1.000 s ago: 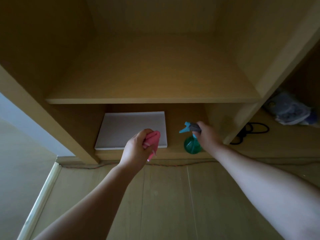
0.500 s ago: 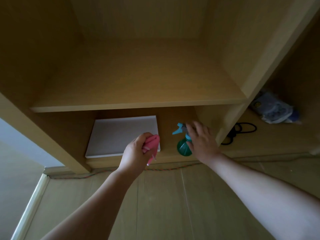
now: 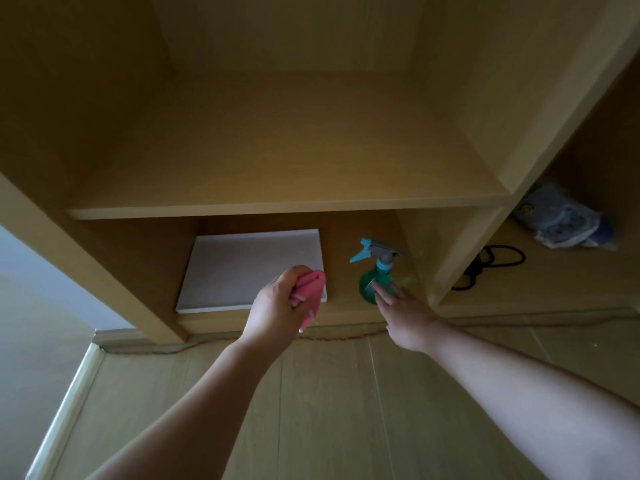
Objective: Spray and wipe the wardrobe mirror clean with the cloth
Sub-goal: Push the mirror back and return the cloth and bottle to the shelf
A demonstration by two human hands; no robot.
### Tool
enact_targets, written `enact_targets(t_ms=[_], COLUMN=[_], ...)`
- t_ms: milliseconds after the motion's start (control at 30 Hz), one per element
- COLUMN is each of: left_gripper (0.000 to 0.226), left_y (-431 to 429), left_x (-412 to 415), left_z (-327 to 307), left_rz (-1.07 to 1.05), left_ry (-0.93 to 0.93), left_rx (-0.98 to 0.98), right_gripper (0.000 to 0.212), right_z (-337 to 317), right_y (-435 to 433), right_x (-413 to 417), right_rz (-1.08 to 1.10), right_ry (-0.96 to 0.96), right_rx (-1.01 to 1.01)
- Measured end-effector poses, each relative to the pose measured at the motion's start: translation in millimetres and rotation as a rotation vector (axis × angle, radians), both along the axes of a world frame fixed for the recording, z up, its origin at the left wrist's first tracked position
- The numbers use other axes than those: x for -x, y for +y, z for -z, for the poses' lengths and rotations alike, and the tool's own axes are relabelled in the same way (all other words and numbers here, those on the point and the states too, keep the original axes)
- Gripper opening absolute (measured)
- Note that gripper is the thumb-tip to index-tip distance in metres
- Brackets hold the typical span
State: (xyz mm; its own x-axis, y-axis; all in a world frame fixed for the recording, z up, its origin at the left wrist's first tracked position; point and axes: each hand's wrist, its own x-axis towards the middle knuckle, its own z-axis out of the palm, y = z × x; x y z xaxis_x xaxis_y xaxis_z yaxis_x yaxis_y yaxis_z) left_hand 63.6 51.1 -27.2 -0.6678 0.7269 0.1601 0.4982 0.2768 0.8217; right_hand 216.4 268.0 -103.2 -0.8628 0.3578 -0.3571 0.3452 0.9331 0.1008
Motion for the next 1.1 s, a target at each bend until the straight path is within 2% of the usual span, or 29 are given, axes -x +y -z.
enact_targets(t_ms=[167, 267, 333, 400, 467, 500, 600, 733, 800, 867, 967, 1033, 1100], left_gripper=[0.041, 0.044, 0.045, 0.04, 0.033, 0.033, 0.038, 0.061, 0.06, 0.048, 0.046, 0.041, 0.036], left_y=[-5, -11, -15, -19, -23, -24, -29, -41, -44, -45, -48, -51, -53], left_x=[3, 5, 7, 8, 6, 5, 5, 14, 14, 12, 13, 17, 21], left_z=[-2, -1, -3, -7, -12, -14, -20, -24, -25, -27, -26, -24, -22], left_rz=[-0.01, -0.017, -0.028, -0.044, -0.044, -0.043, -0.054, 0.046, 0.046, 0.017, -0.057, -0.099, -0.14], left_ry=[0.028, 0.024, 0.019, 0.01, -0.033, -0.058, -0.151, -0.323, -0.277, -0.153, -0.075, -0.039, -0.029], left_rx=[-0.017, 0.002, 0.003, -0.011, -0.05, -0.07, -0.064, -0.059, -0.029, -0.007, 0.0, 0.005, 0.026], right_gripper=[0.072, 0.062, 0.045, 0.033, 0.031, 0.033, 0.046, 0.053, 0.051, 0.042, 0.03, 0.038, 0.05], right_z=[-5, -18, -34, -55, -74, -81, -91, -93, -95, -96, -96, -95, -94], right_y=[10, -1, -17, -44, -73, -86, -111, -117, -120, -123, -124, -122, -118], right_x=[14, 24, 32, 40, 46, 49, 55, 59, 61, 65, 69, 70, 70], right_rz=[0.028, 0.0, -0.079, -0.132, -0.195, -0.223, -0.169, -0.065, -0.002, 0.054, 0.1, 0.17, 0.234], right_ry=[0.011, 0.056, 0.238, 0.554, 0.782, 0.816, 0.754, 0.757, 0.778, 0.804, 0.831, 0.804, 0.816], right_rx=[0.016, 0.087, 0.23, 0.458, 0.655, 0.736, 0.92, 1.077, 1.141, 1.162, 1.189, 1.251, 1.209])
